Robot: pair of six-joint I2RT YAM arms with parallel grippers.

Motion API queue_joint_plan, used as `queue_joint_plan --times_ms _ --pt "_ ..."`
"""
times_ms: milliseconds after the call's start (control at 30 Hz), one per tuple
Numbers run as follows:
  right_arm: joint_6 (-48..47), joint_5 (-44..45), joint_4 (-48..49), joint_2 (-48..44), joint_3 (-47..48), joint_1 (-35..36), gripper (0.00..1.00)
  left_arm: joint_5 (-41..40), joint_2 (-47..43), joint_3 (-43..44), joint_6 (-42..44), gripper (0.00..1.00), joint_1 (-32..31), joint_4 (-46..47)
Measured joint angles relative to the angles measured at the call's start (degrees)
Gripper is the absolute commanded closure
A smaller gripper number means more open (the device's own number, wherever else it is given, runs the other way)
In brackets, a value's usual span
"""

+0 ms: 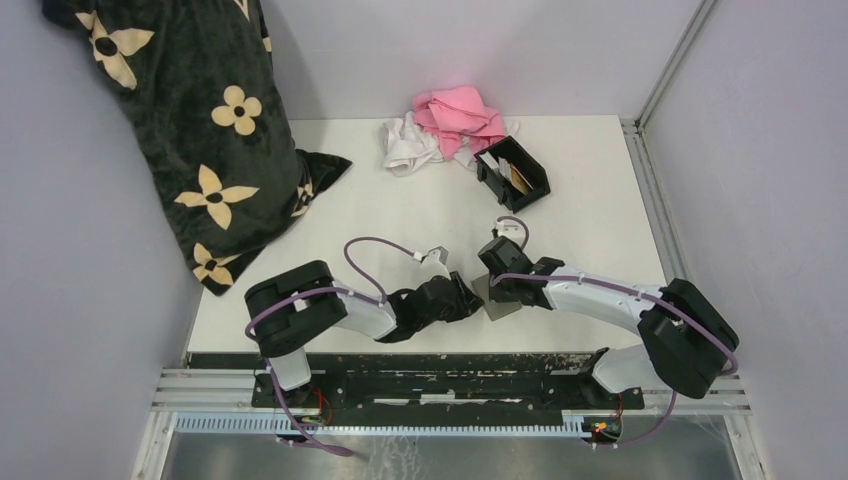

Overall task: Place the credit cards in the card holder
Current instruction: Close the card holder at the center of the board.

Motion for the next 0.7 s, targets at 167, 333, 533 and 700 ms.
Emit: queue_joint_plan --times_ms 167,333,533,700 --pt "1.99 -6.1 4.42 -2.23 -3.23 -4.28 0.99 -0.66 -0.02 3.45 2.27 0.61 -0.15 -5.77" --pt "3.67 -10.99 6.91 -3.61 -5.27 -7.78 0.99 -2.25 -0.02 7.04 4.87 0.61 -0.24 -11.93" --pt "5.18 -16.15 9.64 -4.72 -7.43 -11.43 0.99 -4.39 0.59 10.51 7.54 0.6 -0.24 -17.35" --pt "6.16 -19.34 11.8 -5.7 -9.16 -13.75 0.99 -5.44 1.55 13.05 9.22 0.6 -0.24 -20.24"
